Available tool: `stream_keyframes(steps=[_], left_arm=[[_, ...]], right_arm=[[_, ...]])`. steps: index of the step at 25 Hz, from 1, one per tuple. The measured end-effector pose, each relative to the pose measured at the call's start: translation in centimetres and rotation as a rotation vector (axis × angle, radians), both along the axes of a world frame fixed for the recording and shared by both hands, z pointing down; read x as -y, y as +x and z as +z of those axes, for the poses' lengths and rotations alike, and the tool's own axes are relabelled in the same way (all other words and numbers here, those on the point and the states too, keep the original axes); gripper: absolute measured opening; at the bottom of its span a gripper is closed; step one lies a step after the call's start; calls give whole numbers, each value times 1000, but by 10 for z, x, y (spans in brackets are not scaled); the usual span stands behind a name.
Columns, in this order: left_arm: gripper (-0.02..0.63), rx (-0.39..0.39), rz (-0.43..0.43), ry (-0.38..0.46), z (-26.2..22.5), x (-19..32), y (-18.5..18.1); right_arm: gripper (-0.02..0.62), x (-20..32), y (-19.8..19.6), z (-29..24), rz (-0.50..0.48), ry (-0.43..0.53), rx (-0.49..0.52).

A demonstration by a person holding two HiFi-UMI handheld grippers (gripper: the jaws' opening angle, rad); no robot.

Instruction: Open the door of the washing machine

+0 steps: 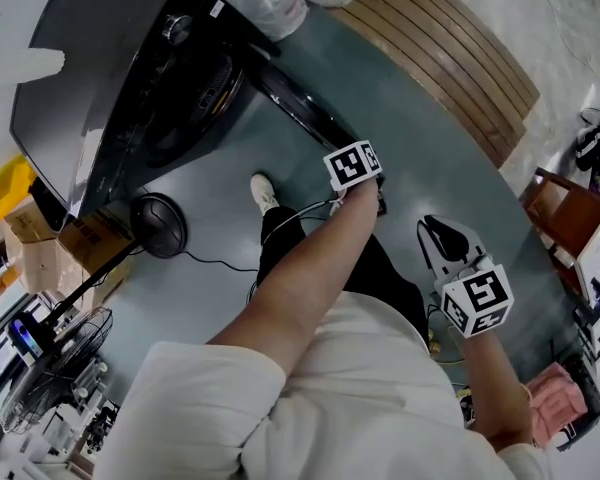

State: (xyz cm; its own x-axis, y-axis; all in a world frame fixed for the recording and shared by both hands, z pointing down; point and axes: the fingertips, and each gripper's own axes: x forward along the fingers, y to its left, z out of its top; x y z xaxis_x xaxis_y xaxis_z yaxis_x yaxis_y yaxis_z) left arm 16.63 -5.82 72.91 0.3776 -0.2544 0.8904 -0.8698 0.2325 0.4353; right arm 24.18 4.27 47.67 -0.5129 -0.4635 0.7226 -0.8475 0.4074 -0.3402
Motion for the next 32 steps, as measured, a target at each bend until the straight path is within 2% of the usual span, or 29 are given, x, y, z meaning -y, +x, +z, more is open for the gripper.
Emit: stream_keyframes(steps=[5, 9, 14, 19, 26, 32], left_arm=[[130, -10, -8, -3, -2, 1, 1], [146, -29, 21, 15, -12, -3, -1], [147, -91, 82, 54, -47, -16, -5], [147, -95, 212, 141, -97, -22, -24], [87, -110, 450, 358, -198, -15, -46], [23, -199, 634, 511, -278, -33, -57]], right_arm=[[52, 1, 2, -1, -10, 8, 0], [52, 3, 1, -1, -18, 17, 9], [52, 5, -2, -2, -42, 37, 20], [48, 11, -5, -3, -69, 55, 21], [19, 31, -11, -22, -96, 128, 47], [8, 36, -26, -44, -153, 181, 79]])
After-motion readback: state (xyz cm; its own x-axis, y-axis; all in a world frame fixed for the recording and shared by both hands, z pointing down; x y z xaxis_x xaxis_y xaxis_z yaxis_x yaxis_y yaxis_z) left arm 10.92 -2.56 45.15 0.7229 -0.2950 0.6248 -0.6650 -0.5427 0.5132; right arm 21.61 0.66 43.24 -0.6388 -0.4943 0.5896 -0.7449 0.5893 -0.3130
